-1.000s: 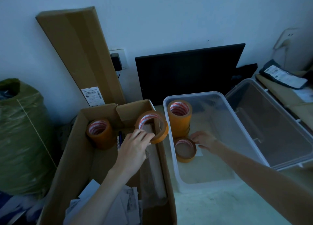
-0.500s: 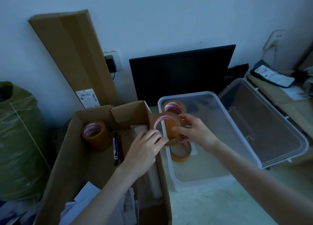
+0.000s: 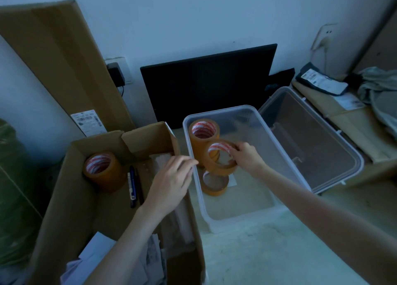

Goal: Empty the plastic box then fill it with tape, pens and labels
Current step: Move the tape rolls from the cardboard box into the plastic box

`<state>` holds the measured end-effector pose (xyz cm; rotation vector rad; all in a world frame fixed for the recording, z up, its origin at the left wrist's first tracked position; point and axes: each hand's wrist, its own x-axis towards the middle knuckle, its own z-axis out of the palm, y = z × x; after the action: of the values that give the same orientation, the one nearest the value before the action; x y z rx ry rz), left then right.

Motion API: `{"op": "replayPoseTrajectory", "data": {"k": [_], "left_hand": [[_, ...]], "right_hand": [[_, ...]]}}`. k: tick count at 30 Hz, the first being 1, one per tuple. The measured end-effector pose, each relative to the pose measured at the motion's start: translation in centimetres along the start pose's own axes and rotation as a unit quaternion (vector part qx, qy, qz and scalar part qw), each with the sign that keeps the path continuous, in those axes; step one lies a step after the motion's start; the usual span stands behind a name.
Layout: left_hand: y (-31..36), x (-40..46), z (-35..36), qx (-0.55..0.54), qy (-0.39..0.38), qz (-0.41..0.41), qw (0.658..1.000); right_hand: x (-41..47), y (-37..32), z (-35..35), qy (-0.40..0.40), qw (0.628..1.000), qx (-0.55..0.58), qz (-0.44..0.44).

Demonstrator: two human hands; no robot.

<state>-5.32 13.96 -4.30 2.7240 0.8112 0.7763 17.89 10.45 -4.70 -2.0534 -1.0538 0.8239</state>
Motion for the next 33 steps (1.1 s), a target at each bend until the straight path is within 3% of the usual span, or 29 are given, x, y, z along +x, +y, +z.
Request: {"op": "replayPoseTrajectory", "data": {"k": [10, 26, 33], "left_hand": [[-2.0, -0.5, 1.2, -0.013, 0.017, -0.062, 0.998], [-3.7, -1.4, 0.9, -0.01, 0.007, -0.101, 0.995], [-3.6, -2.0, 1.0, -0.012, 0.009, -0.112, 0.994]], "right_hand": [[3.7, 2.9, 4.6, -0.123, 0.971, -0.206, 0.019], [4.2, 5.0, 6.2, -0.071, 0.978, -0.196, 0.02], [3.9, 5.1, 5.2, -0.095, 0.98, -0.174, -0.001]]}}
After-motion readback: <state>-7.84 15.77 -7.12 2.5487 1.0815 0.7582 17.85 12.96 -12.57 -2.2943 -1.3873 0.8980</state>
